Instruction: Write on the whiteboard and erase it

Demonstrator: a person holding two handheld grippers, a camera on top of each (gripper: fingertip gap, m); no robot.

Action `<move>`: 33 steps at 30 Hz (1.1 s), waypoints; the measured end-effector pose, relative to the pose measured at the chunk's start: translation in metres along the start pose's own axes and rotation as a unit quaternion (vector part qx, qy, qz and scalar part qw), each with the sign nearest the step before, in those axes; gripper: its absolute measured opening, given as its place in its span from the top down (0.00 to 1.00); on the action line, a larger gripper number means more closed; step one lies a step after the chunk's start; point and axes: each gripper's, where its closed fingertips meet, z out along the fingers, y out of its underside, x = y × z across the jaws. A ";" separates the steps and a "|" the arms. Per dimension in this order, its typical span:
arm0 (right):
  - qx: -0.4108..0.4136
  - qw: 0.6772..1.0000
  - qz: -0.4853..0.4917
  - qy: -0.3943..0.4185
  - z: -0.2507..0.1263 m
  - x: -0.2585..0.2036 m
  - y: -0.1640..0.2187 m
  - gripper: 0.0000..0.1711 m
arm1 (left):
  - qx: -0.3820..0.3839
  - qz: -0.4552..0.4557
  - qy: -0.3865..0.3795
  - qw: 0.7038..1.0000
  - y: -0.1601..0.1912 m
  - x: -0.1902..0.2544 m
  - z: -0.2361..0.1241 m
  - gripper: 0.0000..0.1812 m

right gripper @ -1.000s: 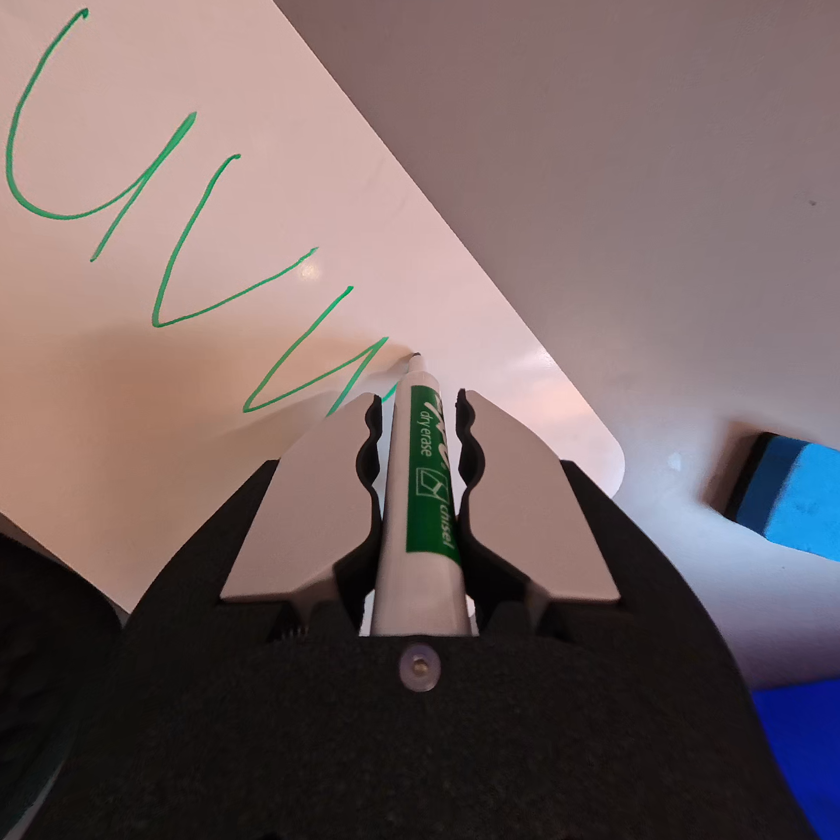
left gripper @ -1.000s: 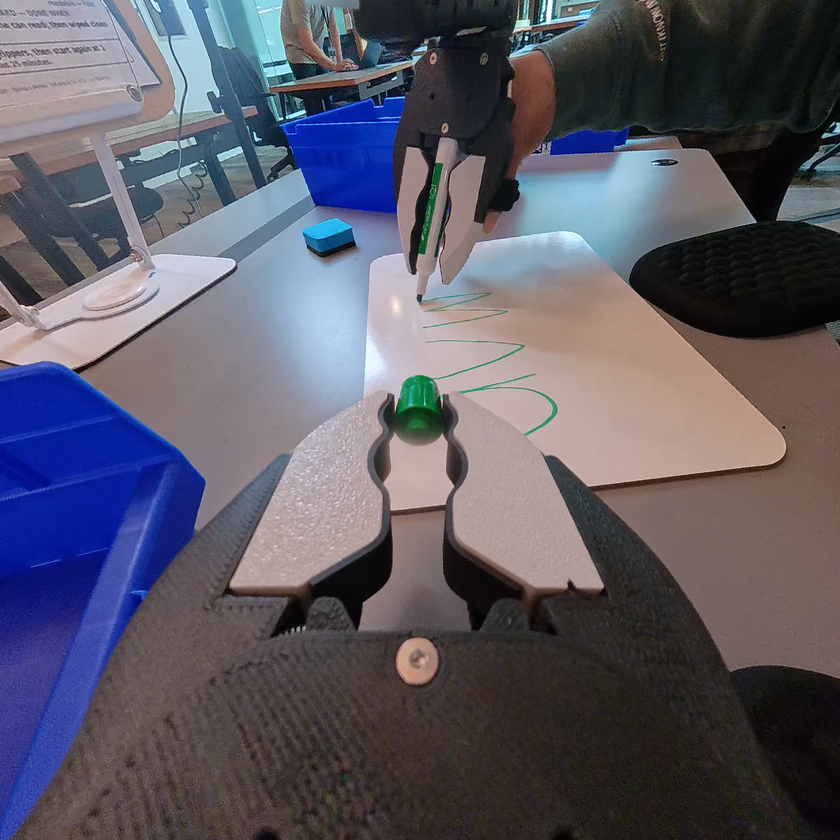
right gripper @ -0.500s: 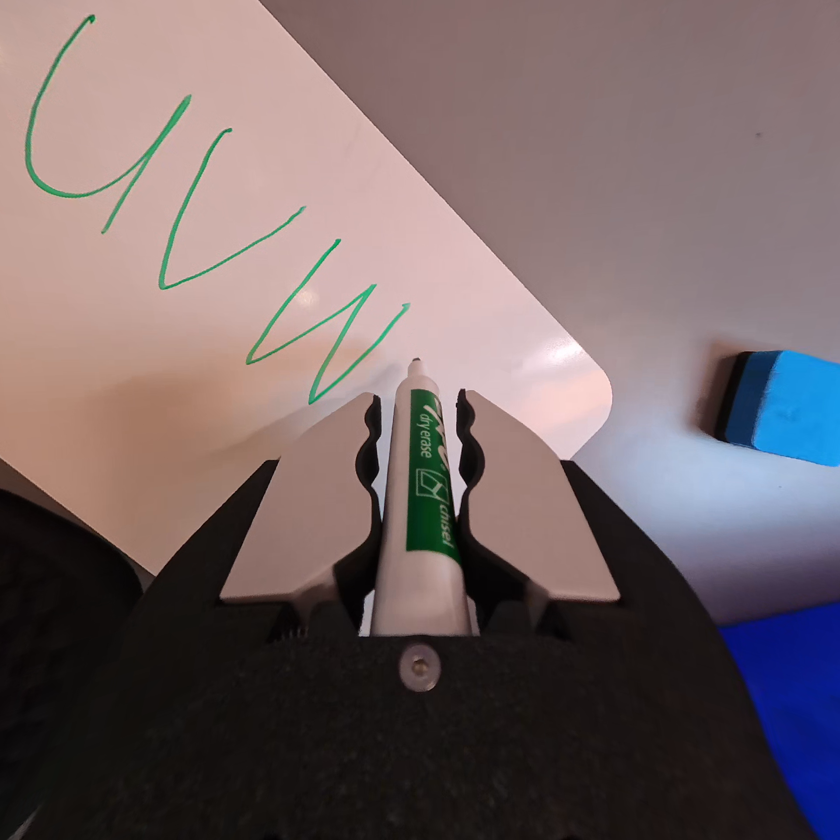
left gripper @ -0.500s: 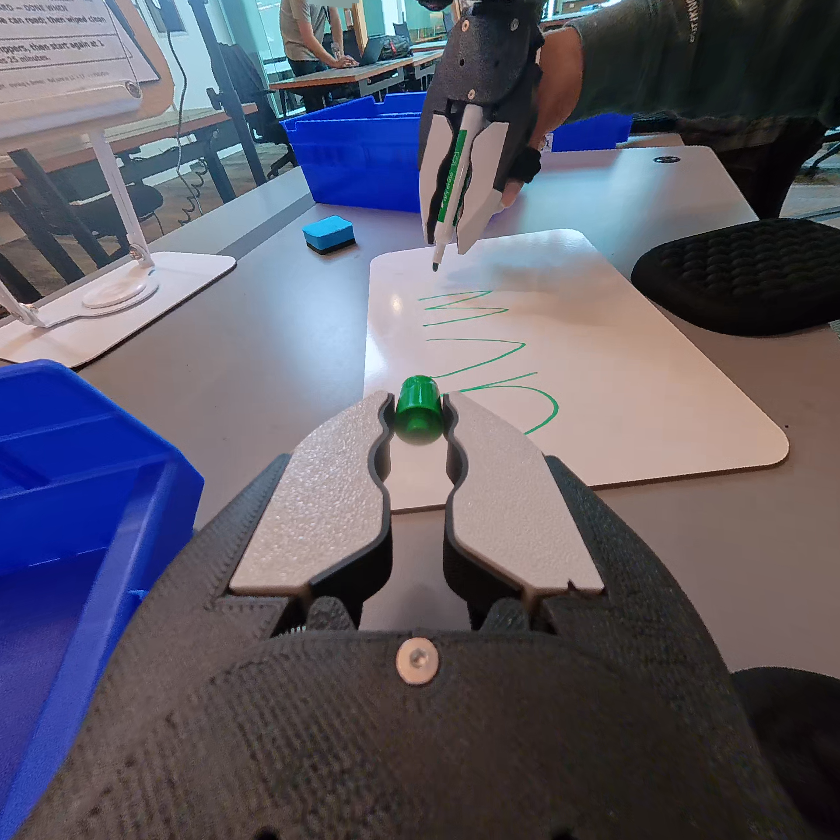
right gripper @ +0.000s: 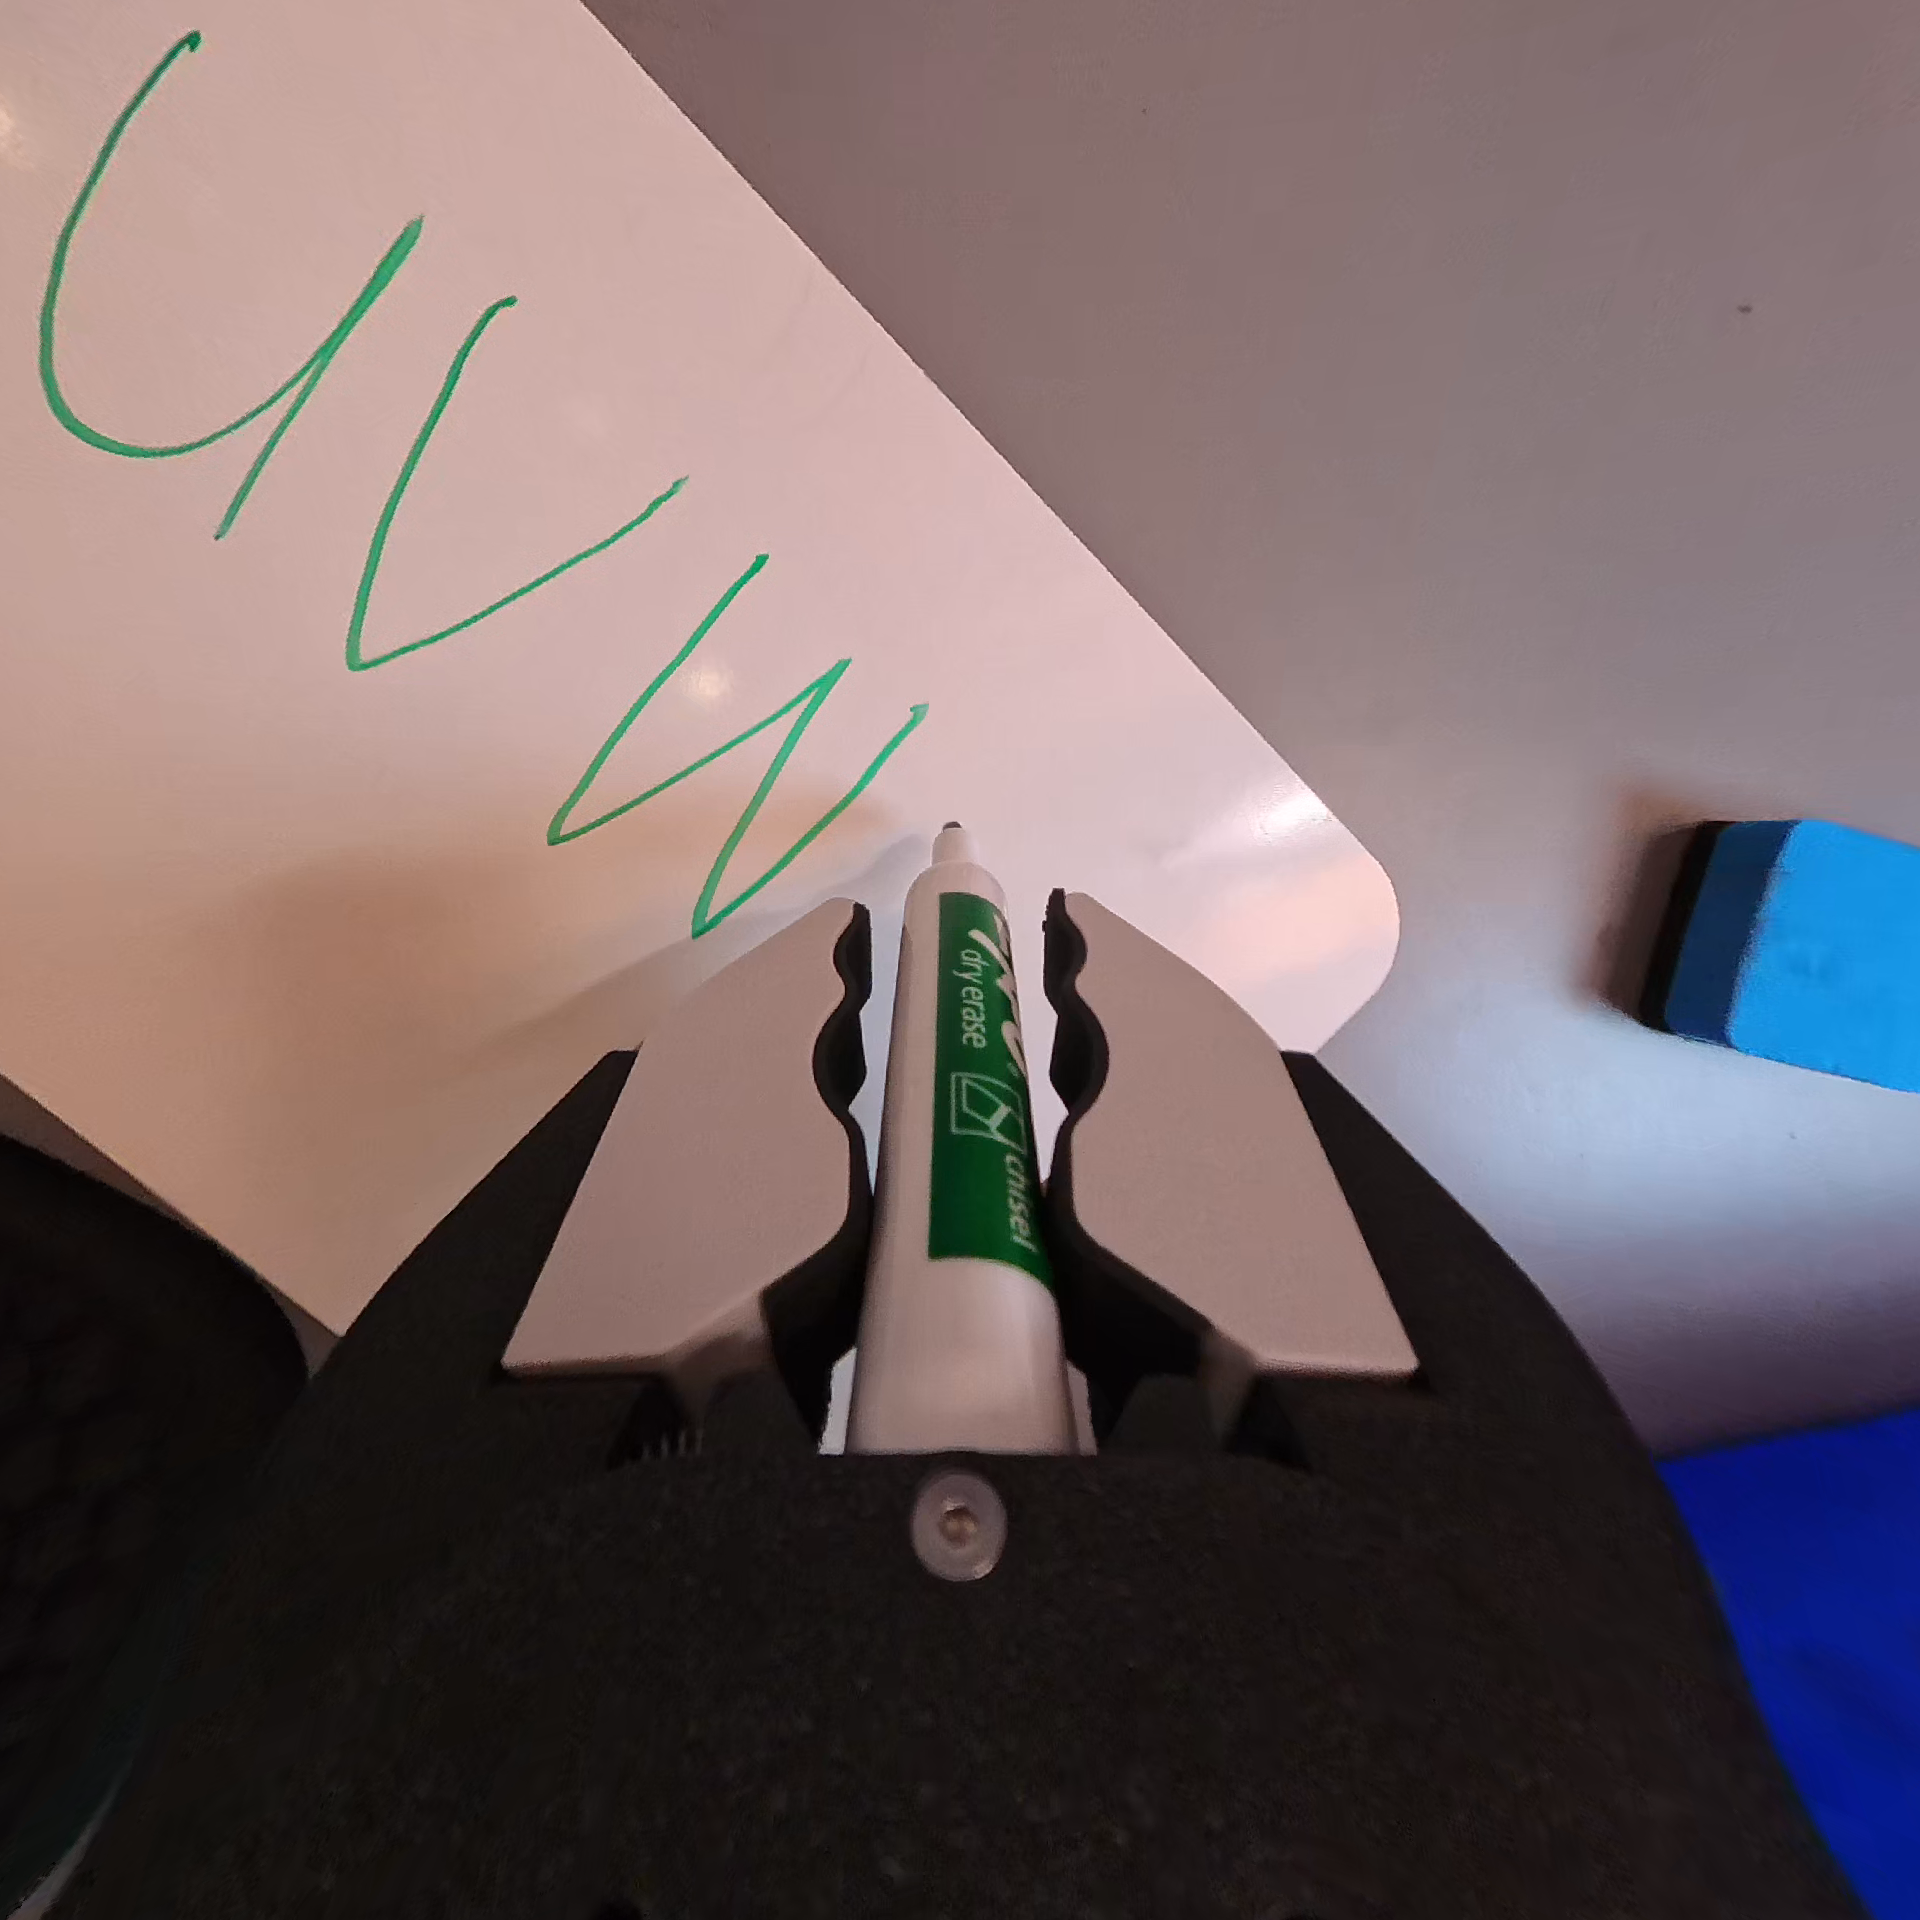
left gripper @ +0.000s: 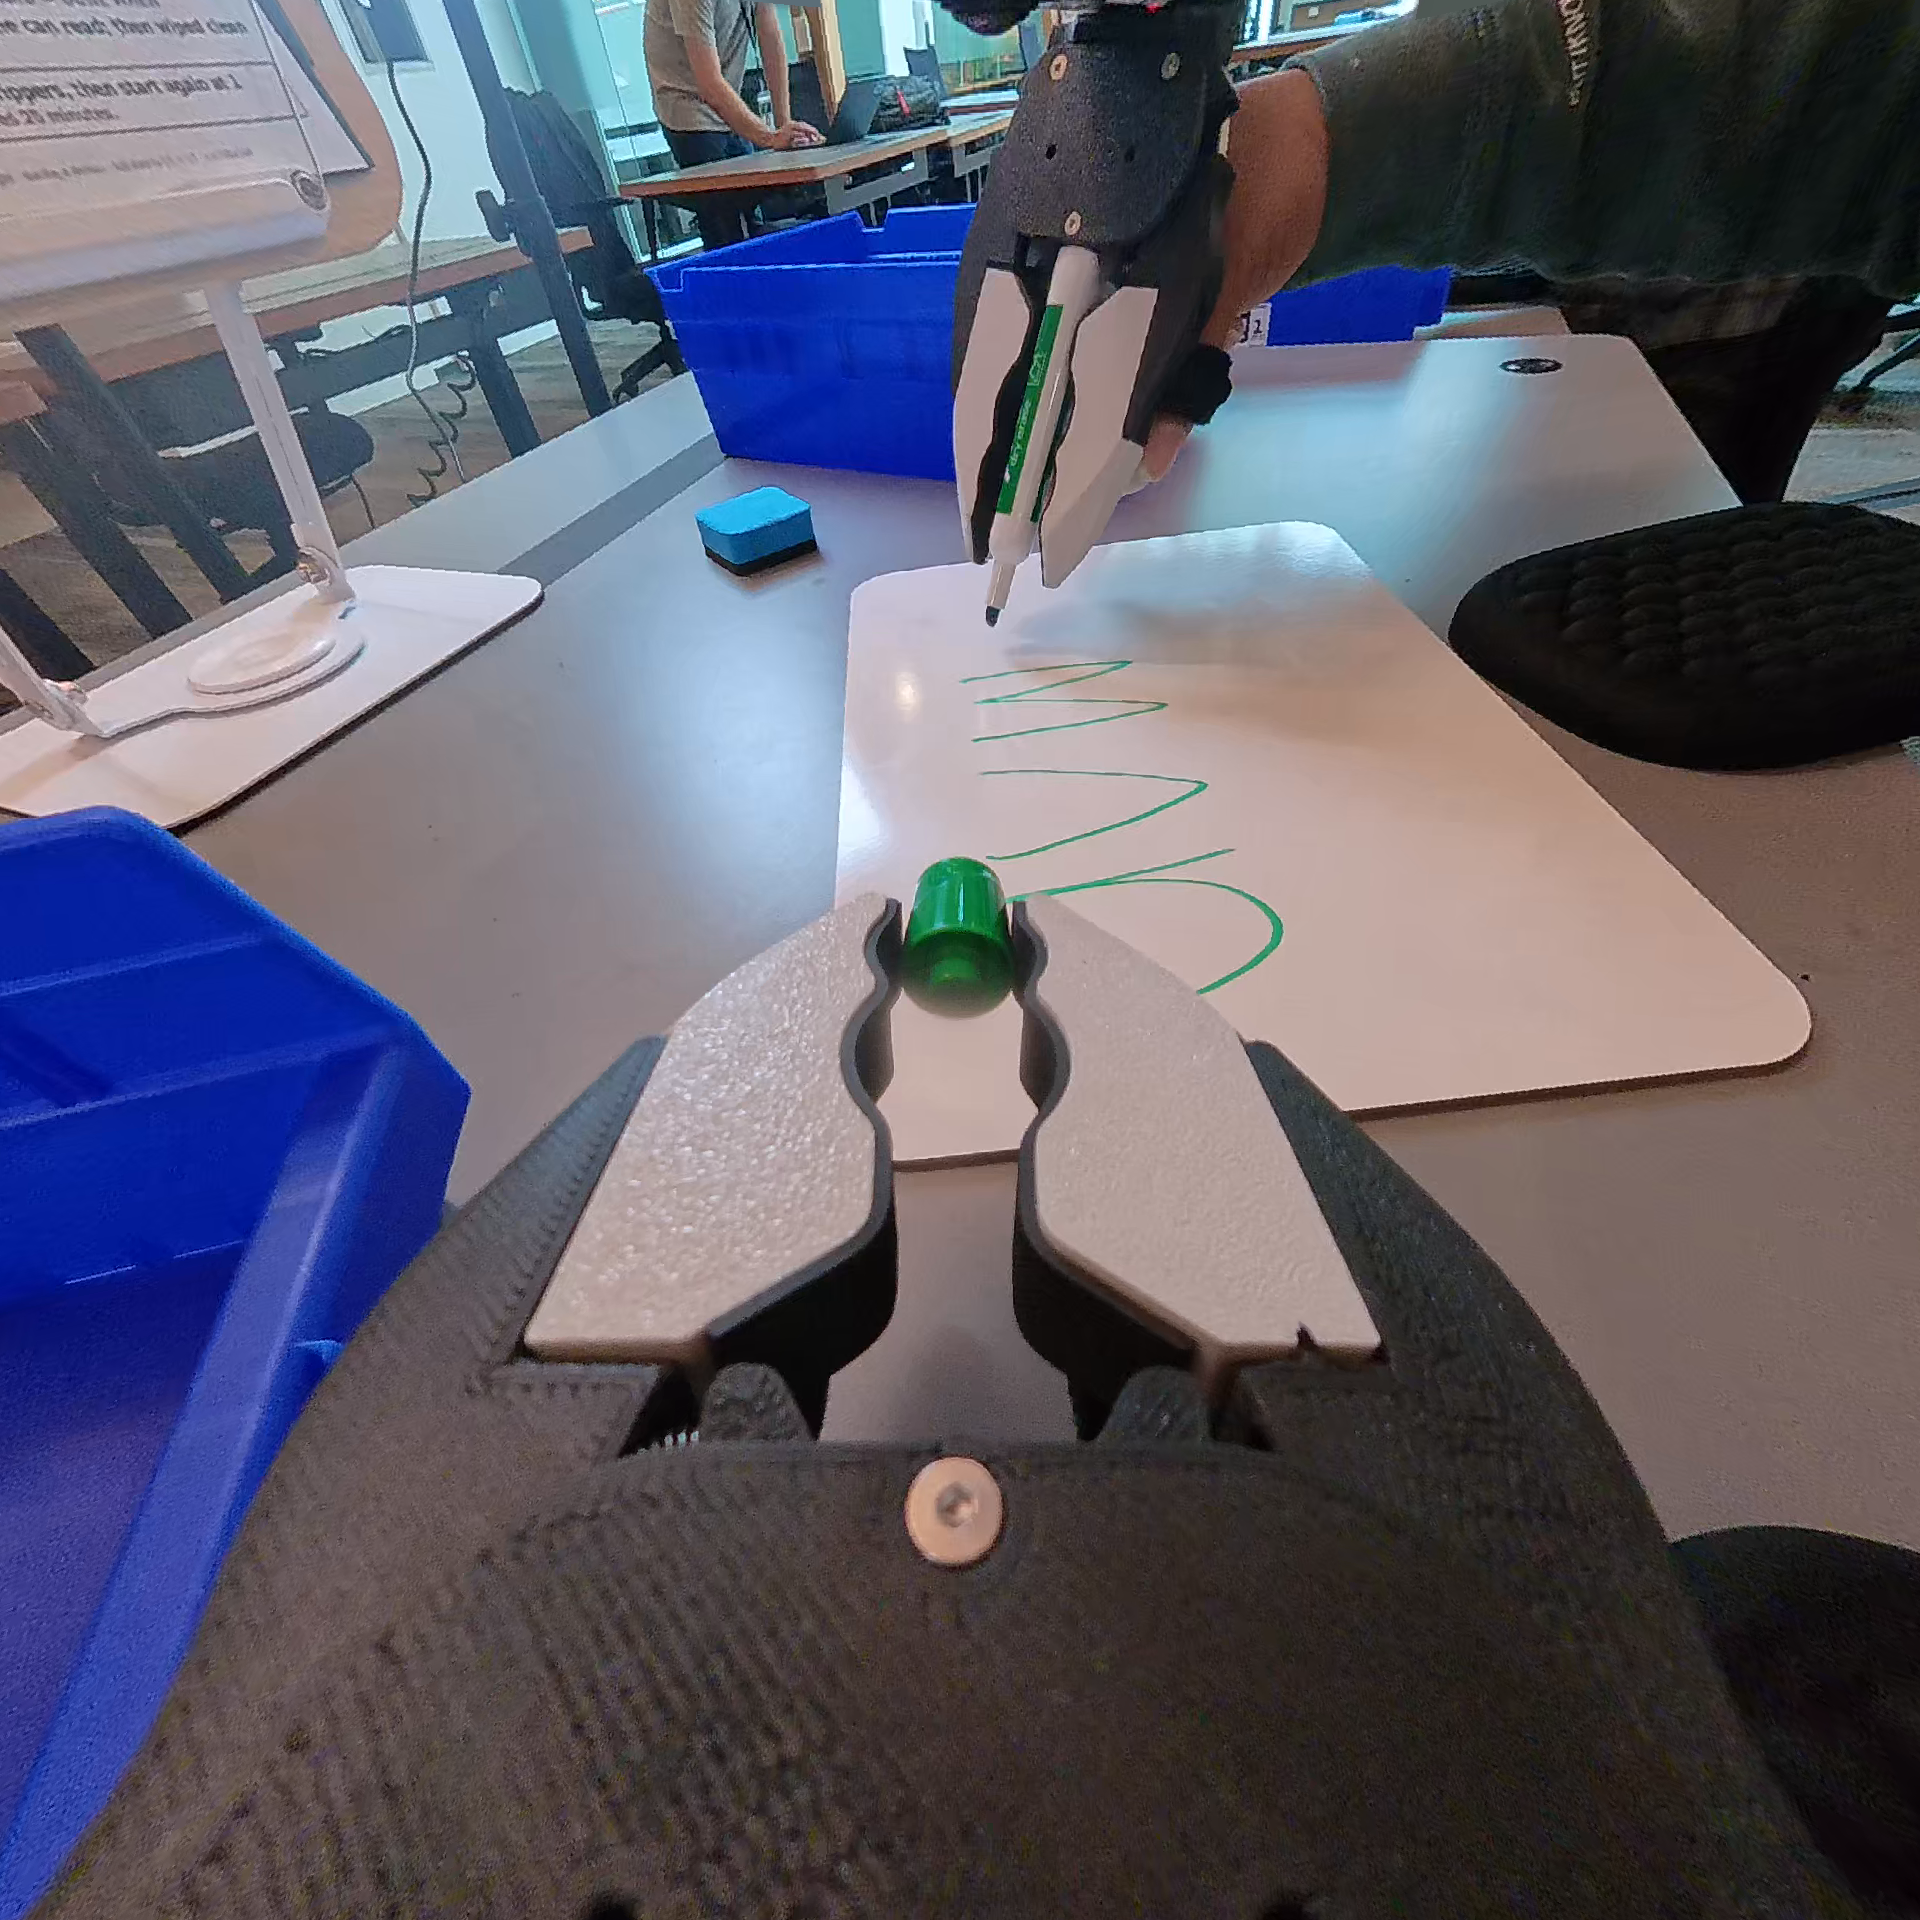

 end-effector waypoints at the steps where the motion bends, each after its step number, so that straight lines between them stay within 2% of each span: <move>1: 0.000 1.000 -0.002 0.000 0.001 0.000 -0.001 0.81 | 0.000 0.000 0.000 1.000 0.000 0.000 0.000 0.89; 11: -0.009 1.000 -0.010 -0.017 0.015 -0.002 -0.007 0.81 | -0.001 0.001 0.001 1.000 0.000 0.000 0.000 0.89; 25: -0.064 0.998 0.011 -0.008 -0.017 -0.022 0.051 0.81 | -0.003 0.001 0.004 1.000 0.001 0.002 0.001 0.89; 33: -0.012 1.000 0.022 0.015 -0.013 0.006 0.021 0.81 | -0.001 0.002 0.003 1.000 0.000 0.002 0.000 0.89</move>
